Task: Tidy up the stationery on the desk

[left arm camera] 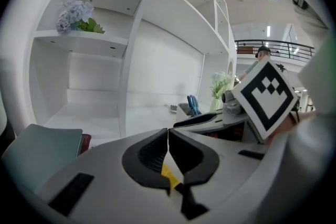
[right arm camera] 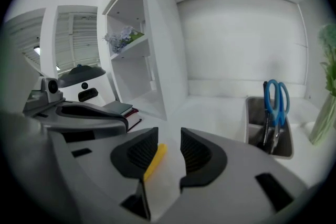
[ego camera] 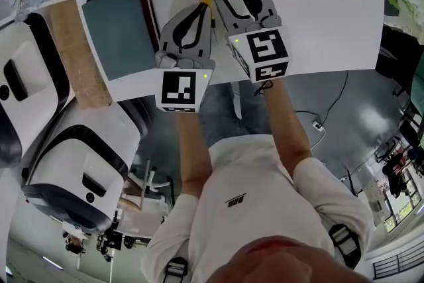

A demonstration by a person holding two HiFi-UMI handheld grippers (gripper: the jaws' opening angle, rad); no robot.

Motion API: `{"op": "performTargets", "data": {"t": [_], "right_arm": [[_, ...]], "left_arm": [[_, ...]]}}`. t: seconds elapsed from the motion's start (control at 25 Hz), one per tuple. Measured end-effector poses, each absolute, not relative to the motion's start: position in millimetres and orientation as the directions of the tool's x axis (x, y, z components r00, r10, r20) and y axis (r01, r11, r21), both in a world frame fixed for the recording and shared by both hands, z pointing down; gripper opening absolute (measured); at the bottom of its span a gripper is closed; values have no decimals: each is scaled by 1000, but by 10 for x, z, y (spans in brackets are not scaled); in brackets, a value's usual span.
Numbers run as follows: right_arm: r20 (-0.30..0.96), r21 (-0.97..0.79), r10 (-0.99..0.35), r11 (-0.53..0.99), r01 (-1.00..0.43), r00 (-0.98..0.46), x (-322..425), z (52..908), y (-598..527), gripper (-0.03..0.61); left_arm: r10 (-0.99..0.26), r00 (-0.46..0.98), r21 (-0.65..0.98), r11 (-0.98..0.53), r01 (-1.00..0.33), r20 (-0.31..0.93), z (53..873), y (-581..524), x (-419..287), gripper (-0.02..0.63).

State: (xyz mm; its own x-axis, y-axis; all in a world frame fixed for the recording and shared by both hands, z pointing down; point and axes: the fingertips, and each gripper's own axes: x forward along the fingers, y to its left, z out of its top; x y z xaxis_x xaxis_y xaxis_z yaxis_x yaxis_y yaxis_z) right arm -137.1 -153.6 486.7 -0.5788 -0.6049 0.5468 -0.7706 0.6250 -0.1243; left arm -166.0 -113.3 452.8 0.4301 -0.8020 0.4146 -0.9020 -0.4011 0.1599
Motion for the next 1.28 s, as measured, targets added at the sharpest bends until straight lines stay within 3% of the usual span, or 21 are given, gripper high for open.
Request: {"op": "performTargets", "data": {"t": [0.84, 1.16, 1.28], "right_arm": [[735, -190, -391, 666, -722, -554, -1773, 5583, -1423, 140], [729, -169, -403, 678, -716, -553, -1775, 5468, -1450, 55], [729, -168, -404, 677, -716, -553, -1746, 5427, -1439, 55]], "left_arm": [[-811, 402, 178, -360, -916, 425, 4691, -1091, -1908, 0], [-810, 402, 175, -362, -916, 427, 4671, -1096, -1920, 0], [-811, 400, 173, -361, -916, 427, 4654, -1102, -1922, 0]]}}
